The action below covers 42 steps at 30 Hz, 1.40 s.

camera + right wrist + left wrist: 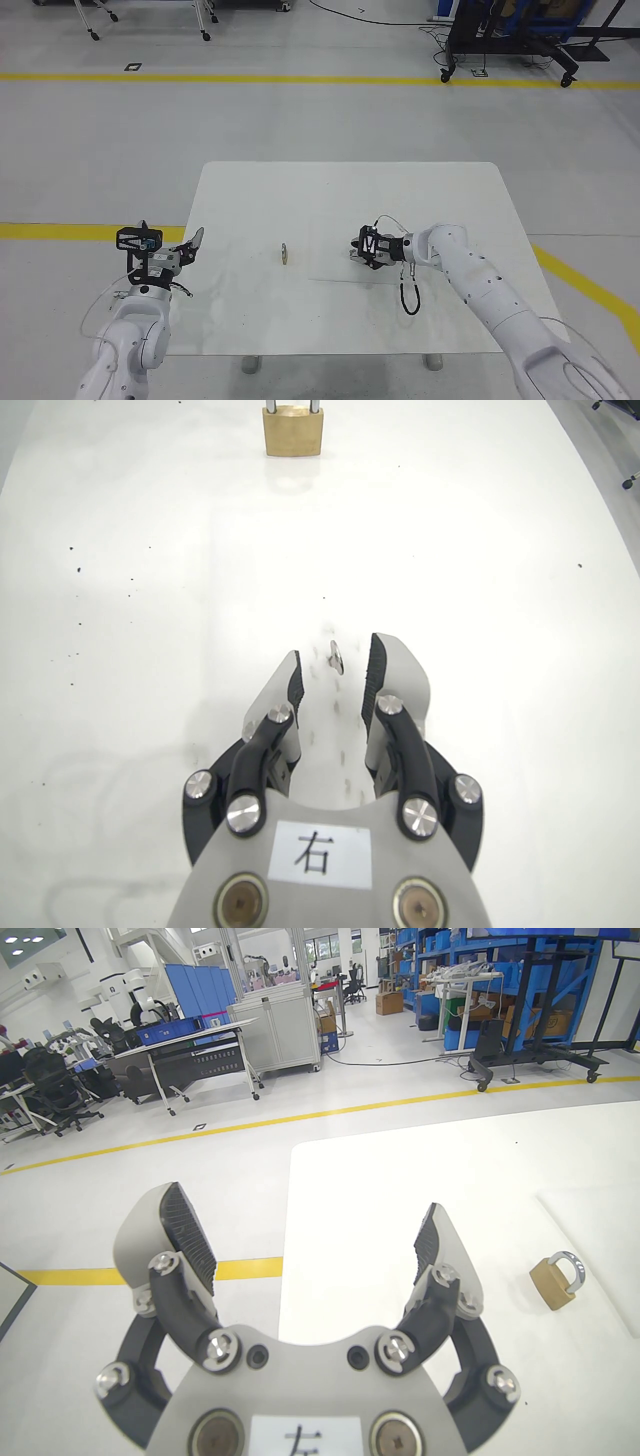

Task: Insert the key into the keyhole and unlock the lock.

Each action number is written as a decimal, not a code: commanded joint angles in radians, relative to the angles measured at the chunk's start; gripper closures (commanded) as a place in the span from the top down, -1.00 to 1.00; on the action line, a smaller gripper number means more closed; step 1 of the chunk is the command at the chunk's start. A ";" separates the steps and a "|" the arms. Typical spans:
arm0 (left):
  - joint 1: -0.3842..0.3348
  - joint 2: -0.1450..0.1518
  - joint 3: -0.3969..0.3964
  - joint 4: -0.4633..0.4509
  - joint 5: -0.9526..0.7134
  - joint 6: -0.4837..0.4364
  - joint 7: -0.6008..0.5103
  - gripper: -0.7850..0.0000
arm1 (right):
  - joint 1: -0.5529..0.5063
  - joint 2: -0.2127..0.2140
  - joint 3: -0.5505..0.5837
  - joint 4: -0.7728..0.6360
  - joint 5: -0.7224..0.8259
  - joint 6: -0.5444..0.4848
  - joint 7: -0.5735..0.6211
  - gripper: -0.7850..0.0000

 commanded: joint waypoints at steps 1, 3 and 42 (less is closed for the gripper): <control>0.000 0.000 0.000 0.000 0.000 0.000 0.000 1.00 | 0.003 -0.002 -0.007 0.000 -0.002 0.011 0.010 -0.53; 0.000 0.000 0.000 0.000 0.000 0.000 0.000 1.00 | 0.006 -0.005 -0.015 0.000 -0.001 0.024 0.025 -0.64; -0.006 0.001 0.017 -0.046 0.073 -0.004 0.010 1.00 | -0.069 0.063 0.064 -0.134 -0.063 -0.037 -0.147 -1.00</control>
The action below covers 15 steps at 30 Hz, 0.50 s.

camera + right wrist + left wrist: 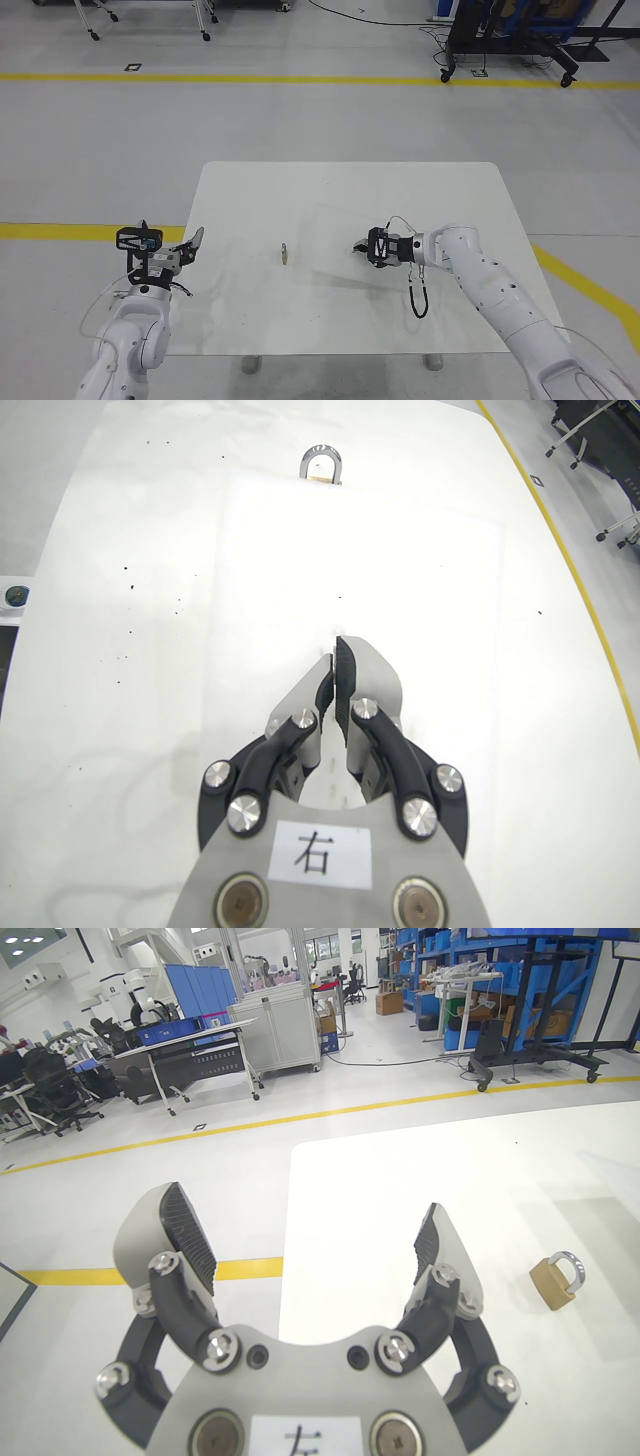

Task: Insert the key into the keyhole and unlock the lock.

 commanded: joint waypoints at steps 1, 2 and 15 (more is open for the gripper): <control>-0.012 0.000 0.030 -0.036 0.047 -0.025 -0.017 1.00 | 0.000 0.000 0.000 0.000 0.000 0.000 0.000 -1.00; -0.029 0.000 0.051 -0.045 0.071 -0.047 -0.040 1.00 | 0.000 0.000 0.000 0.000 0.000 0.000 0.000 -1.00; -0.318 -0.032 0.359 0.071 0.123 -0.200 -0.241 1.00 | 0.000 0.000 0.000 0.000 0.000 0.000 0.000 -1.00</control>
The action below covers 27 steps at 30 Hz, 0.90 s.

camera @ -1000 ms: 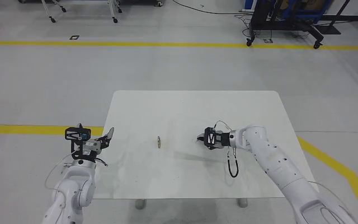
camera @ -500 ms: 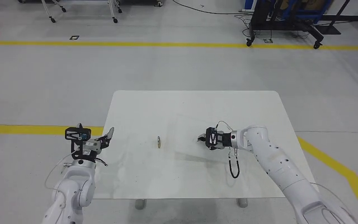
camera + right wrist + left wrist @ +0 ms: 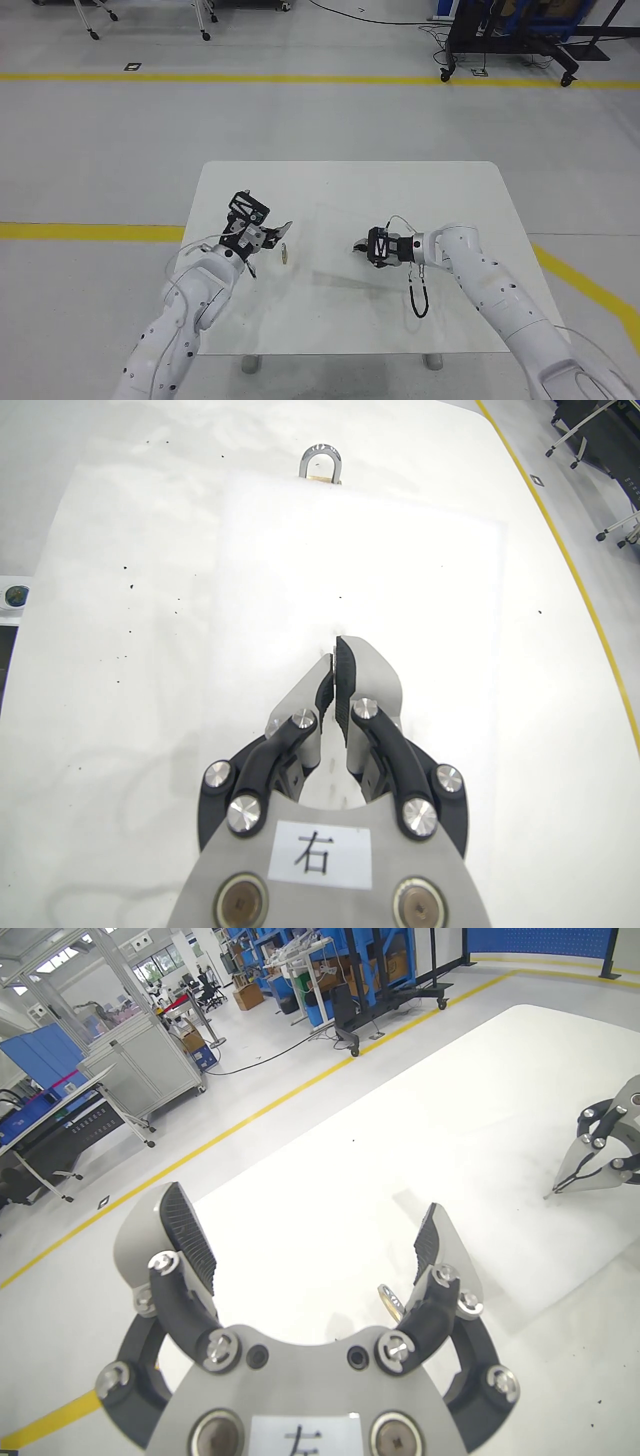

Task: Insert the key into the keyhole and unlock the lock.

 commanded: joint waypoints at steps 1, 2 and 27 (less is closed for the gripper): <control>0.003 0.000 -0.003 -0.002 -0.001 0.000 0.002 1.00 | 0.000 0.000 0.000 0.000 0.000 0.000 0.000 -1.00; 0.003 0.000 -0.003 -0.002 -0.001 0.000 0.002 1.00 | 0.000 0.000 0.000 0.000 0.000 0.000 0.000 -1.00; -0.367 -0.104 0.403 0.342 0.076 -0.103 -0.253 1.00 | 0.000 0.000 0.000 0.000 0.000 0.000 0.000 -1.00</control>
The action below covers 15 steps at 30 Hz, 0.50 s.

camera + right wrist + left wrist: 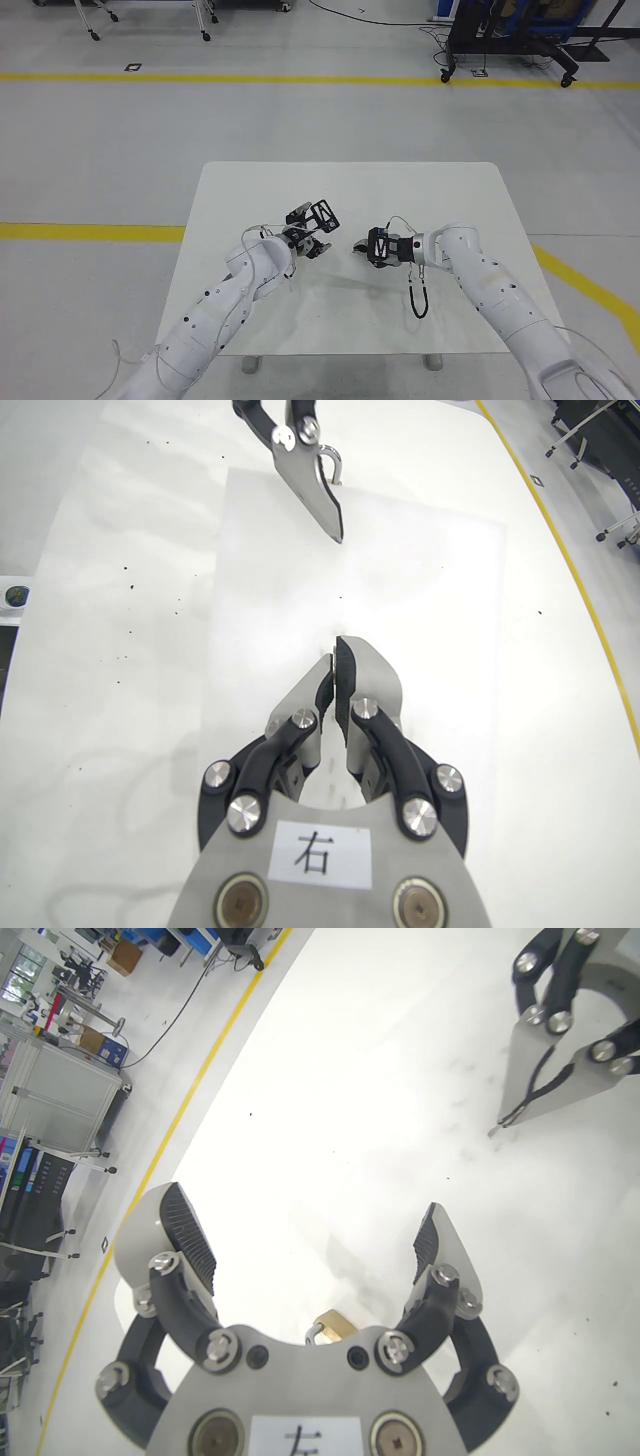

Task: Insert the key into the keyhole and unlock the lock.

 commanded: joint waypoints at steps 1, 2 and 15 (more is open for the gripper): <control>-0.025 -0.013 0.027 0.047 0.000 0.026 -0.008 1.00 | 0.000 0.000 0.000 0.000 0.000 0.000 0.000 -1.00; -0.034 -0.021 0.040 0.067 -0.003 0.041 -0.011 1.00 | 0.000 0.000 0.000 0.000 0.000 0.000 0.000 -1.00; -0.109 -0.080 0.131 0.194 0.028 0.112 -0.012 1.00 | 0.000 0.000 0.000 0.000 0.000 0.000 0.000 -1.00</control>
